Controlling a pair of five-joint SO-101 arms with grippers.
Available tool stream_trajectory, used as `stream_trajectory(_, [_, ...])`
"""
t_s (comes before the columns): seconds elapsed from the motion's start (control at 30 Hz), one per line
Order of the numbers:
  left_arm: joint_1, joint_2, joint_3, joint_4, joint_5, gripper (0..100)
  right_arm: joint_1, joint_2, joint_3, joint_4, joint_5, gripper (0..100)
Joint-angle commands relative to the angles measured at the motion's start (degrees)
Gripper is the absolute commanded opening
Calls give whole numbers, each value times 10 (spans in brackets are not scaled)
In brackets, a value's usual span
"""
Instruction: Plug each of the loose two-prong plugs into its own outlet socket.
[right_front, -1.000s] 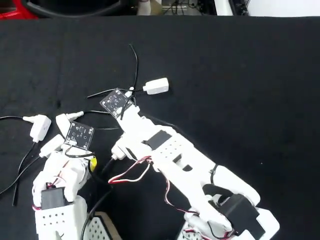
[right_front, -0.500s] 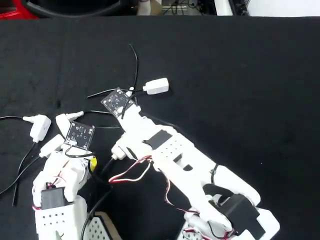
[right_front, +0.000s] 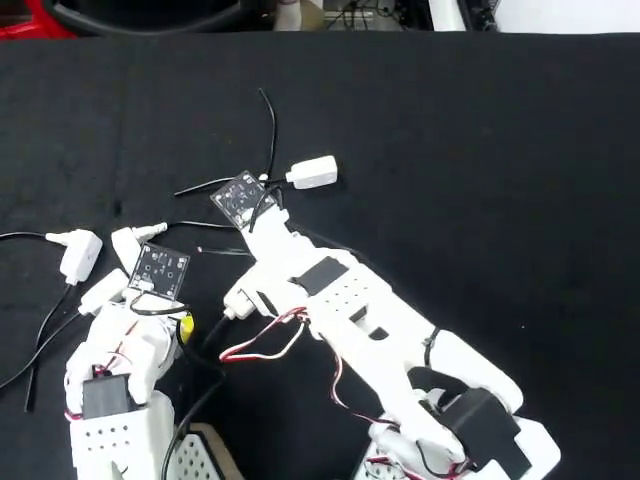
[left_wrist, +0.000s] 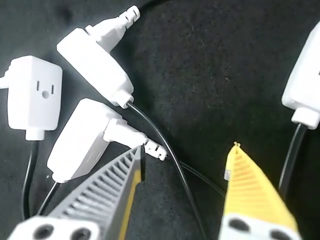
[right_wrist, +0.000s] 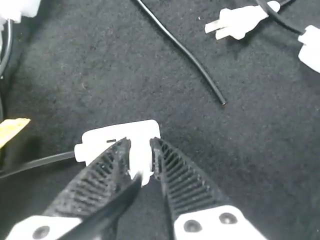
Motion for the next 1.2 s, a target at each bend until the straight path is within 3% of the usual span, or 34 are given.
stream_trajectory(0.0, [-4, -3, -4, -12, -1, 264, 14, 11, 0, 20, -25, 11])
stream_trajectory(0.33, [-3, -3, -4, -12, -1, 264, 12, 19, -3, 20, -40, 11])
stream_trajectory(0.6, [-3, -3, -4, -12, -1, 264, 14, 107, -41, 3, -45, 11])
stream_trajectory(1.17, [-7, -3, -4, -12, -1, 264, -18, 102, -29, 33, -53, 11])
